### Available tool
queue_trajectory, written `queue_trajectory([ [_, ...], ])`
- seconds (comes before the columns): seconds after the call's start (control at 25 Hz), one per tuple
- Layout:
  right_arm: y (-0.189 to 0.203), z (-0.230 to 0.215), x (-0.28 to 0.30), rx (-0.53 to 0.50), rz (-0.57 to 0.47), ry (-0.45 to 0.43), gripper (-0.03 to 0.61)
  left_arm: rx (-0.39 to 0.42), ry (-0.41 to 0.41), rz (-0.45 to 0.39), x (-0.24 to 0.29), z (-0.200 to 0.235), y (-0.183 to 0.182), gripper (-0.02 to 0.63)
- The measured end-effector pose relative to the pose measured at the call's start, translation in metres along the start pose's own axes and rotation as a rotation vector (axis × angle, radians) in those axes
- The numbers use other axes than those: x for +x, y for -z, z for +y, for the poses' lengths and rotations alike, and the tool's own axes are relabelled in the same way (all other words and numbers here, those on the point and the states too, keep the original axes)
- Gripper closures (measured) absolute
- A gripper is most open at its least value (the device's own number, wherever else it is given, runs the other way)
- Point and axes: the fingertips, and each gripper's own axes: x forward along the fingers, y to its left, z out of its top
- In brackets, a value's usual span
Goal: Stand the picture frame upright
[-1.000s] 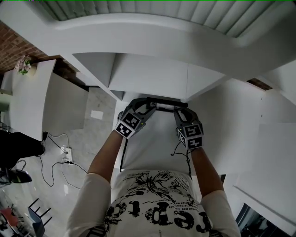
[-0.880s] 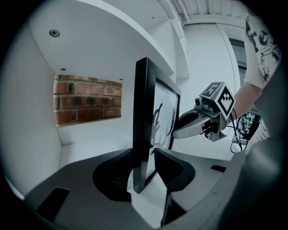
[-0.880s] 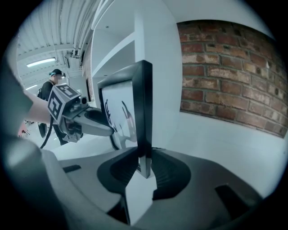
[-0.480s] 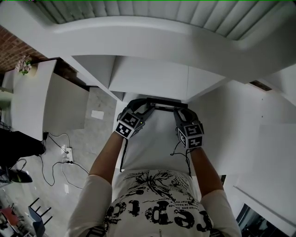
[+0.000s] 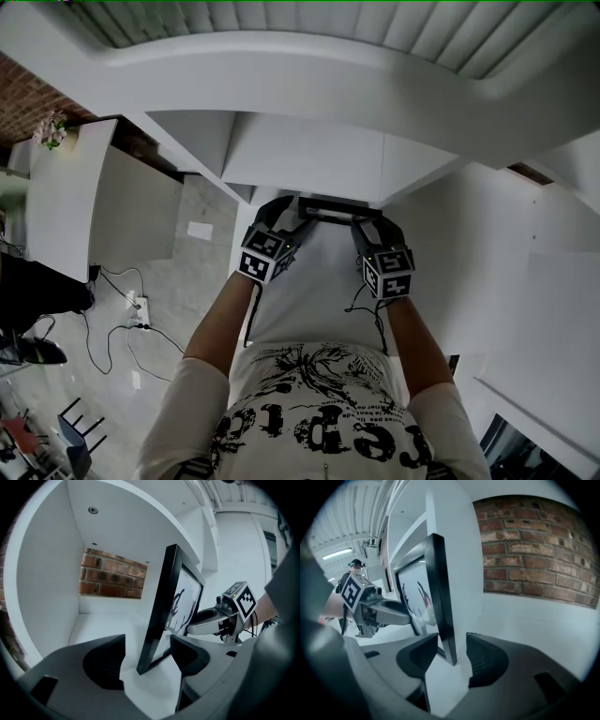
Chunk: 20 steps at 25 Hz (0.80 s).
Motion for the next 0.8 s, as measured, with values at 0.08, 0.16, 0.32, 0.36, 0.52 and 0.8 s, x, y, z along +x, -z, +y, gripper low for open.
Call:
queue_trajectory([
  [0.08,-0.003,0.001,-0.001,-0.003,-0.025,0.003,0.321,-0.022,0.008,-0.028,-0.003,-0.003,-0.002,0.268],
  [0.16,-0.005,0.002,-0.004,-0.007,-0.047,0.007,0.302,-0.024,0.008,-0.037,-0.005,-0.005,-0.002,0.242],
  [0.32,-0.006,0.001,-0.011,-0.006,-0.062,0.040,0.302,-0.036,-0.022,-0.037,-0.011,-0.004,0.001,0.242],
  [0.36,-0.007,0.001,-0.013,0.000,-0.065,0.047,0.302,-0.047,-0.034,-0.042,-0.013,-0.003,0.001,0.242],
  [0.52,-0.005,0.002,-0.031,0.020,-0.085,0.084,0.302,-0.070,-0.090,-0.095,-0.032,0.000,-0.002,0.244],
  [0.8,-0.006,0.008,-0.069,0.040,-0.139,0.127,0.436,-0.104,-0.168,-0.169,-0.072,-0.008,-0.007,0.523],
])
